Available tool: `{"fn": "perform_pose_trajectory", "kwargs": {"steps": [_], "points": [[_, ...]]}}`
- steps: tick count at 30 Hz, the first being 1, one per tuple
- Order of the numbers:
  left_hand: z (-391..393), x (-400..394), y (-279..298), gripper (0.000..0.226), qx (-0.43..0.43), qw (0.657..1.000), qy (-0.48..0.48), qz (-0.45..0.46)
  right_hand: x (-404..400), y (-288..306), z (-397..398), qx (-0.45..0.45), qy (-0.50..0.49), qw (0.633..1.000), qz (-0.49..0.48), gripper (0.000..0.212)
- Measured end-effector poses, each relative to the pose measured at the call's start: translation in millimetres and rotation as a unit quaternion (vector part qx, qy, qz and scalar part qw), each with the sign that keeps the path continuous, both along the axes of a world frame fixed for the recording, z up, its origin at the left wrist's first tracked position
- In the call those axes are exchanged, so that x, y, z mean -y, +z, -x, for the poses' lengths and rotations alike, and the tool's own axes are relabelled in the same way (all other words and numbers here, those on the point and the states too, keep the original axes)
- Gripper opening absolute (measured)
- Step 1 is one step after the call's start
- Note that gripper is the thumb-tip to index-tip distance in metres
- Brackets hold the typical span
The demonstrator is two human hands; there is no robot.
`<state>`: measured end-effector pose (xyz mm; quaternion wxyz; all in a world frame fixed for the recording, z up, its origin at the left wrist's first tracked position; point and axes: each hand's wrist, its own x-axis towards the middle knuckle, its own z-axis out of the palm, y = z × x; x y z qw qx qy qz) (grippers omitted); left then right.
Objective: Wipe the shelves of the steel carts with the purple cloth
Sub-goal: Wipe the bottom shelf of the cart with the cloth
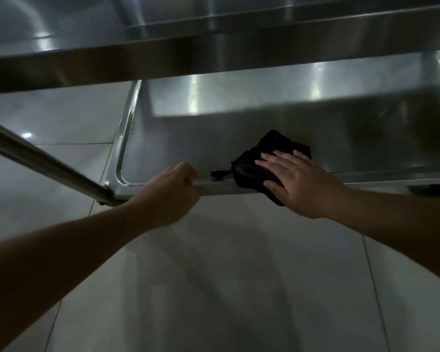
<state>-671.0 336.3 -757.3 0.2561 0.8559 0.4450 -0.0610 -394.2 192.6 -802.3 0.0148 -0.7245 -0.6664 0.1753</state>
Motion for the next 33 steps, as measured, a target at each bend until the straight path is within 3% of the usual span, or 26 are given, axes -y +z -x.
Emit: {"fn": "perform_pose_trajectory", "kwargs": {"steps": [2, 5, 9, 13, 20, 24, 27, 30, 33], "points": [[-8.6, 1.2, -5.3, 0.030, -0.009, 0.999, -0.026, -0.022, 9.2, 1.8, -10.9, 0.009, -0.010, 1.000, -0.005, 0.061], [-28.0, 9.6, -12.6, 0.029, 0.014, 0.981, -0.111, -0.156, 3.9, 1.1, 11.6, 0.031, -0.054, 0.997, -0.038, 0.065], [-63.4, 14.5, -27.5, 0.053, 0.045, 0.993, 0.043, -0.105, -22.1, -5.8, 36.0, 0.021, 0.002, 0.998, -0.058, 0.059], [-83.7, 8.7, -40.3, 0.051, 0.089, 0.983, 0.098, -0.129, -10.3, -6.2, 12.2, 0.020, 0.020, 0.996, -0.085, 0.057], [-79.6, 11.3, -62.7, 0.065, 0.068, 0.984, 0.091, -0.139, 85.8, -12.3, -115.8, 0.055, -0.197, 0.971, -0.121, 0.060], [-72.3, 14.7, -76.3, 0.071, 0.037, 0.980, 0.093, -0.169, 136.5, -9.8, -213.1, 0.115, -0.412, 0.899, -0.090, 0.062], [-72.6, 13.8, -77.6, 0.070, 0.027, 0.980, 0.089, -0.176, 141.8, -3.4, -249.9, 0.123, -0.514, 0.848, -0.042, 0.057], [-74.4, 15.5, -76.6, 0.071, 0.016, 0.980, 0.085, -0.177, 112.5, -2.7, -232.1, 0.118, -0.546, 0.828, -0.052, 0.057], [-77.8, 16.4, -75.9, 0.073, 0.012, 0.979, 0.091, -0.184, 76.5, -1.9, -167.6, 0.110, -0.454, 0.878, -0.104, 0.047]]}}
